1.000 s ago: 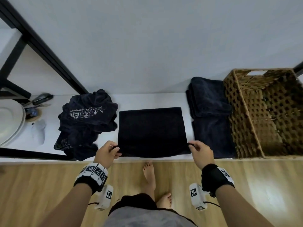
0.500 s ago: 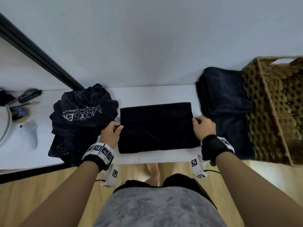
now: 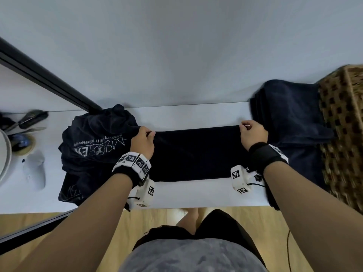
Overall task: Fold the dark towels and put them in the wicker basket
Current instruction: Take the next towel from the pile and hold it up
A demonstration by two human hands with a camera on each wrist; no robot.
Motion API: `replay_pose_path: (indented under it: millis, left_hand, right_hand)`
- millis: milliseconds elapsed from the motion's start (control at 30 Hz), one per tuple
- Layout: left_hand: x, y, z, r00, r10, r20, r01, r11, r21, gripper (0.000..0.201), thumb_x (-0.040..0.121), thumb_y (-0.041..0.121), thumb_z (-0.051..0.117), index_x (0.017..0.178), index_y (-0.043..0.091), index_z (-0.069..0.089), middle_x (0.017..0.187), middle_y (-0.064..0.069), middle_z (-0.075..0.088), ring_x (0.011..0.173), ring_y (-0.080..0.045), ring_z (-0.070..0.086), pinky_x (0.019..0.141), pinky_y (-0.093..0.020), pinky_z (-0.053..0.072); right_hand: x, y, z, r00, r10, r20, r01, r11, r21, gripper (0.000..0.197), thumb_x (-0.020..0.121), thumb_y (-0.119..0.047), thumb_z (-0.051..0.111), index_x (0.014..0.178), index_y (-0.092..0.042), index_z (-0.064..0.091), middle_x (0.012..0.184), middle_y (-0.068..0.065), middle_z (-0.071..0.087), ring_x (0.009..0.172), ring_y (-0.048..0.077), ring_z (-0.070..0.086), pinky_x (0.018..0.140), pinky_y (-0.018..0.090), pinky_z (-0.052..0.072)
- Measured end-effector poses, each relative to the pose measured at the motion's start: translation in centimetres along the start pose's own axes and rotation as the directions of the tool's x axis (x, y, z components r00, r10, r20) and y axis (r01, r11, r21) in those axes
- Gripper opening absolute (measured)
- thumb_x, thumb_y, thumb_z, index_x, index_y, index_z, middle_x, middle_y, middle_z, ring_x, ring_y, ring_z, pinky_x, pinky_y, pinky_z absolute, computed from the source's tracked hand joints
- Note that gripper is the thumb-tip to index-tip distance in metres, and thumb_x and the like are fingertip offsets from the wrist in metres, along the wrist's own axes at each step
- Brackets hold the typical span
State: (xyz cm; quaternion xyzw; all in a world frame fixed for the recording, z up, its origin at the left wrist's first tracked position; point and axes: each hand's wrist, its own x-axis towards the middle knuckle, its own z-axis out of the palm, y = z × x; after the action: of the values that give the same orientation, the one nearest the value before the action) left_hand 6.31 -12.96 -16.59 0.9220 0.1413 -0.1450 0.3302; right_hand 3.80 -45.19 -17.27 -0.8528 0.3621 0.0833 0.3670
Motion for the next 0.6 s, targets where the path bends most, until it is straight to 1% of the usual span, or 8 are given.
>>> replay_pose_path:
  millis: [100, 167, 267, 333, 400, 500, 533, 600]
  left_hand:
    - [0.2, 0.0, 0.0, 0.995, -0.063, 0.079, 0.060, 0.998, 0.034, 0.028, 0.099, 0.023, 0.052, 0.117, 0.002, 0.052, 0.109, -0.016, 0.064, 0.095, -0.033, 0.063, 0.084, -0.038, 0.052]
    - [-0.3, 0.1, 0.3, 0.995, -0.028, 0.096, 0.017, 0.994, 0.111, 0.036, 0.098, 0.023, 0.056, 0.127, 0.004, 0.048, 0.124, -0.016, 0.056, 0.108, -0.033, 0.059, 0.092, -0.038, 0.049]
    - [-1.6, 0.9, 1.4, 0.990, 0.117, 0.079, -0.132, 0.964, 0.229, 0.037, 0.097, 0.022, 0.057, 0.130, 0.007, 0.049, 0.134, -0.012, 0.042, 0.103, -0.031, 0.059, 0.085, -0.037, 0.050]
    - [-2.5, 1.5, 2.8, 0.952, 0.237, 0.196, -0.280, 0.929, 0.240, 0.040, 0.096, 0.019, 0.058, 0.133, 0.008, 0.050, 0.140, -0.008, 0.039, 0.110, -0.029, 0.058, 0.092, -0.039, 0.049]
    - [-3.2, 1.9, 4.7, 0.867, 0.317, 0.383, -0.423, 0.876, 0.231, 0.053, 0.094, 0.019, 0.061, 0.143, 0.012, 0.043, 0.155, -0.002, 0.028, 0.127, -0.023, 0.050, 0.102, -0.037, 0.044]
    - [-3.8, 1.5, 6.9, 0.755, 0.274, 0.596, -0.530, 0.791, 0.307, 0.081, 0.090, 0.032, 0.067, 0.155, 0.024, 0.019, 0.163, 0.012, -0.007, 0.126, -0.019, 0.051, 0.089, -0.039, 0.054]
    - [-3.8, 1.1, 7.1, 0.747, 0.236, 0.621, -0.534, 0.769, 0.351, 0.088, 0.088, 0.038, 0.068, 0.156, 0.029, 0.012, 0.161, 0.015, -0.015, 0.119, -0.020, 0.055, 0.083, -0.040, 0.056]
    - [-3.5, 0.0, 6.8, 0.776, 0.165, 0.608, -0.504, 0.743, 0.441, 0.094, 0.087, 0.049, 0.065, 0.155, 0.036, 0.001, 0.158, 0.017, -0.024, 0.111, -0.022, 0.058, 0.076, -0.039, 0.057]
  right_hand:
    - [0.2, 0.2, 0.4, 1.000, -0.010, 0.028, 0.011, 1.000, -0.028, 0.042, 0.095, -0.022, 0.060, 0.135, -0.010, 0.056, 0.126, 0.011, 0.063, 0.119, 0.028, 0.056, 0.101, 0.028, 0.038]
    - [-0.1, 0.6, 0.8, 0.997, -0.076, 0.028, 0.079, 0.991, -0.112, 0.043, 0.093, -0.022, 0.063, 0.133, -0.009, 0.057, 0.129, 0.016, 0.059, 0.119, 0.030, 0.055, 0.103, 0.032, 0.039]
    - [-1.8, 1.0, 1.7, 0.967, -0.245, 0.065, 0.253, 0.948, -0.192, 0.034, 0.089, -0.019, 0.067, 0.122, -0.009, 0.065, 0.124, 0.013, 0.061, 0.109, 0.032, 0.058, 0.101, 0.036, 0.043]
    - [-3.4, 0.9, 3.0, 0.913, -0.365, 0.184, 0.395, 0.904, -0.162, 0.035, 0.086, -0.016, 0.070, 0.121, -0.010, 0.067, 0.130, 0.009, 0.058, 0.106, 0.030, 0.061, 0.100, 0.034, 0.045]
    - [-5.1, 0.7, 4.9, 0.810, -0.445, 0.383, 0.531, 0.833, -0.154, 0.050, 0.084, -0.019, 0.073, 0.132, -0.013, 0.060, 0.148, 0.004, 0.044, 0.115, 0.026, 0.059, 0.102, 0.031, 0.044]
    - [-6.3, 0.9, 7.5, 0.647, -0.395, 0.652, 0.667, 0.708, -0.232, 0.080, 0.086, -0.034, 0.072, 0.153, -0.025, 0.029, 0.164, -0.011, -0.002, 0.125, 0.020, 0.052, 0.094, 0.035, 0.051]
    - [-6.0, 1.2, 7.5, 0.636, -0.364, 0.680, 0.677, 0.685, -0.267, 0.087, 0.086, -0.039, 0.071, 0.155, -0.028, 0.020, 0.163, -0.015, -0.011, 0.125, 0.021, 0.052, 0.091, 0.038, 0.053]
    - [-4.7, 2.3, 6.7, 0.676, -0.331, 0.658, 0.645, 0.697, -0.313, 0.095, 0.084, -0.046, 0.071, 0.156, -0.032, 0.010, 0.160, -0.020, -0.018, 0.129, 0.022, 0.048, 0.093, 0.041, 0.052]
